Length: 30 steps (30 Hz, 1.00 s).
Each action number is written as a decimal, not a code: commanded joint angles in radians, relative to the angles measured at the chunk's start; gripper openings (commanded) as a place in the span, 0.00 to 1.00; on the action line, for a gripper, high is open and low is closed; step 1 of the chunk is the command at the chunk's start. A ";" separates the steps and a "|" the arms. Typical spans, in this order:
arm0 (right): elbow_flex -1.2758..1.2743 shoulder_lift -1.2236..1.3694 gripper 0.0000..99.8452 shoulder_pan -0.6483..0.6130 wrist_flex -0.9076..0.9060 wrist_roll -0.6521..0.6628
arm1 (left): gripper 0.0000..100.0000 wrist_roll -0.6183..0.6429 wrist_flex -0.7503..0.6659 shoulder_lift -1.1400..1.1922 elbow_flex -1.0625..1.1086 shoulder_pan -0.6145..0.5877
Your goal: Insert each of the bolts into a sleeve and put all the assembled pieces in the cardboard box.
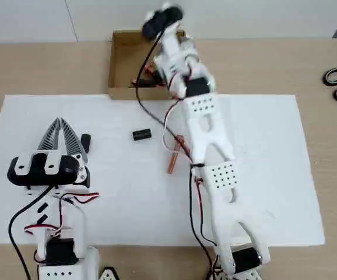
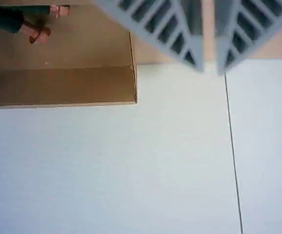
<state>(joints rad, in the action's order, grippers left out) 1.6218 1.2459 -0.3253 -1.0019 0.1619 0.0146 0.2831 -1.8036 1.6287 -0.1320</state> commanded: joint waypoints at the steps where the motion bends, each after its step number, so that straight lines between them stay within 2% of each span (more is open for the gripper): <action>1: 0.057 -0.217 0.20 0.007 -0.283 -0.101 | 0.01 -0.002 -0.021 -0.014 -0.005 -0.006; 10: 0.055 -0.357 0.20 -0.041 -0.688 -0.118 | 0.01 -0.002 -0.021 -0.014 -0.008 -0.009; 13: 0.054 -0.375 0.20 -0.070 -0.688 -0.118 | 0.01 -0.002 -0.021 -0.014 -0.008 -0.075; 19: 0.052 -0.364 0.20 -0.205 -0.687 -0.026 | 0.01 -0.002 -0.021 -0.014 -0.007 -0.348; 22: -0.012 -0.366 0.20 -0.248 -0.687 -0.021 | 0.01 -0.002 -0.009 -0.014 0.005 -0.451; 30: -0.368 -0.377 0.20 -0.251 -0.688 -0.025 | 0.01 0.002 0.129 -0.014 0.036 -0.534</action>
<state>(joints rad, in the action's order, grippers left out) 1.3134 0.9498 -0.5738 -1.6786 0.1327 0.0176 0.3966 -1.8036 1.6686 -0.6490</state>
